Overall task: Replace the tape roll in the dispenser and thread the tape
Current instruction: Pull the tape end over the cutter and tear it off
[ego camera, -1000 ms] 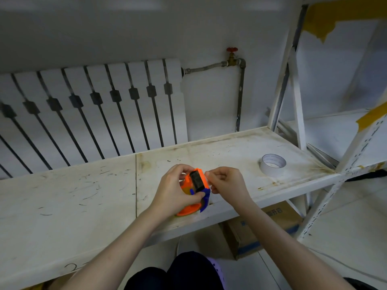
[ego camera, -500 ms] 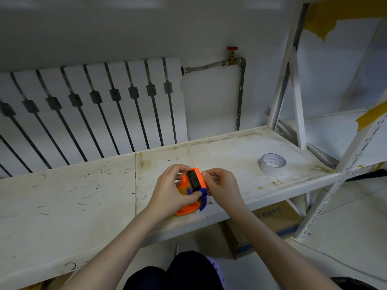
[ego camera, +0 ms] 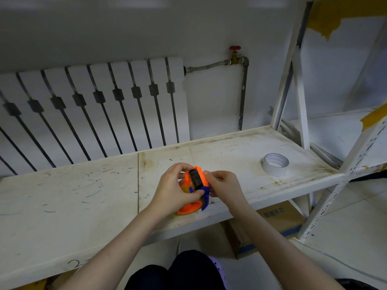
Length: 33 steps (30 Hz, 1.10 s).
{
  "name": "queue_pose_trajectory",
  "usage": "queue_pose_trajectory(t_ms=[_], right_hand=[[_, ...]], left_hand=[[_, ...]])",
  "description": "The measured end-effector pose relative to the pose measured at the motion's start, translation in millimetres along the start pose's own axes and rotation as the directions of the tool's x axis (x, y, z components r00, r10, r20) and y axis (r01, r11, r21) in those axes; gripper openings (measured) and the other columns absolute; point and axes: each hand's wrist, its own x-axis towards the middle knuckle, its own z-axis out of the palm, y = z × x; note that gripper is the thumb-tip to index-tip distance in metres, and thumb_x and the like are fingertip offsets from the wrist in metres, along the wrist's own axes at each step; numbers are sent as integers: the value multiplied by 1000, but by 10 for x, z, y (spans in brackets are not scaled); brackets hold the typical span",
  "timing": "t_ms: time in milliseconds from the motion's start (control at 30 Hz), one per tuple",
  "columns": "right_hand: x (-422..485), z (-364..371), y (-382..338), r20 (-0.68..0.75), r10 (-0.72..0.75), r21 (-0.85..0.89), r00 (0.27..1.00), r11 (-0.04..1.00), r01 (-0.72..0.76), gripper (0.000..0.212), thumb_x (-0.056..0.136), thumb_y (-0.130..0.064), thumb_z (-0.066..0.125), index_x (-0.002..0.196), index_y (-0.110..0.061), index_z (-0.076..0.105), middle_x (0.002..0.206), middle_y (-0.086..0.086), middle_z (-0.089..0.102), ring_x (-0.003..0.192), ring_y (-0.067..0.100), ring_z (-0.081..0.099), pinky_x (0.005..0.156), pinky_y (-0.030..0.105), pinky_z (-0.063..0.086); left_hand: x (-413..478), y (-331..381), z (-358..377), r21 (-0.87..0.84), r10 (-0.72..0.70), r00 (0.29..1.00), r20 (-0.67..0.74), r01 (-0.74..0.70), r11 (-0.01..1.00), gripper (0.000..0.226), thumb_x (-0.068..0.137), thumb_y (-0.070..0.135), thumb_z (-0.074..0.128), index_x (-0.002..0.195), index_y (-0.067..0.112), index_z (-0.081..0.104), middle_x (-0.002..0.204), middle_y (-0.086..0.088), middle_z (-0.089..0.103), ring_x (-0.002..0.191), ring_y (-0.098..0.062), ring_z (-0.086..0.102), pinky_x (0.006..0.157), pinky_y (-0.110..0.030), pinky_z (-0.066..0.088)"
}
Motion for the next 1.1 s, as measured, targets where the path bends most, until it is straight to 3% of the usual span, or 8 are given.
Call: queue_pose_trajectory(t_ms=[100, 267, 400, 567, 733, 833, 933, 1100], right_hand=[[37, 60, 33, 21, 87, 98, 996, 991, -89, 37, 93, -37, 53, 107, -5, 63, 93, 9, 68, 78, 16, 63, 62, 24, 54], [105, 152, 135, 137, 311, 276, 941, 900, -337, 30, 88, -39, 59, 93, -9, 64, 97, 14, 69, 97, 29, 64, 75, 34, 53], [126, 146, 101, 15, 197, 354, 980, 916, -189, 32, 86, -40, 63, 96, -9, 62, 103, 16, 67, 99, 31, 63, 79, 39, 56], [140, 189, 84, 167, 182, 285, 969, 932, -224, 29, 91, -41, 55, 87, -12, 61, 104, 19, 68, 101, 32, 64, 91, 46, 54], [67, 76, 195, 98, 0, 219, 995, 975, -21, 27, 94, -36, 51, 109, -13, 53, 114, 9, 60, 105, 23, 59, 74, 22, 50], [-64, 30, 266, 277, -189, 98, 942, 981, 168, 73, 77, -44, 70, 136, -20, 33, 135, -4, 42, 119, 13, 48, 81, 14, 49], [-129, 74, 256, 274, -274, -167, 922, 930, 326, 120, 52, -56, 82, 145, -25, 14, 142, -10, 29, 128, 8, 35, 101, 29, 43], [-103, 65, 252, 115, -359, -276, 926, 884, 377, 116, 54, -48, 85, 145, -25, 16, 142, -5, 33, 128, 12, 36, 102, 36, 46]], left_hand=[[17, 21, 14, 13, 10, 1000, 14, -10, 1000, 60, 61, 30, 84, 110, 31, 49, 116, 9, 55, 109, -14, 54, 92, -33, 53], [32, 37, 13, 23, 8, 1000, 10, -8, 1000, 60, 62, 30, 84, 112, 28, 51, 115, 10, 54, 108, -12, 53, 89, -27, 51], [53, 40, 4, 64, 21, 999, 40, -23, 998, 59, 61, 36, 83, 109, 31, 50, 109, 13, 53, 105, -11, 54, 88, -28, 52], [66, 21, 13, 38, -6, 1000, 9, 5, 999, 58, 61, 34, 84, 108, 30, 50, 110, 11, 55, 102, -11, 54, 84, -23, 51], [127, -42, -59, -189, -185, 968, -168, 152, 970, 49, 61, 27, 86, 102, 22, 59, 104, 5, 62, 90, -12, 60, 74, -25, 52], [219, -74, -84, -537, -488, 840, -237, 305, 786, 47, 60, 23, 87, 100, 12, 64, 101, -6, 68, 88, -19, 67, 82, -39, 57], [268, 7, -63, -751, -613, 781, -117, 334, 570, 44, 66, 19, 84, 104, 5, 66, 97, -12, 72, 89, -23, 70, 75, -37, 59], [297, 181, -10, -781, -622, 781, -61, 351, 516, 47, 69, 22, 82, 108, 3, 64, 100, -11, 71, 93, -24, 69, 73, -34, 58]])
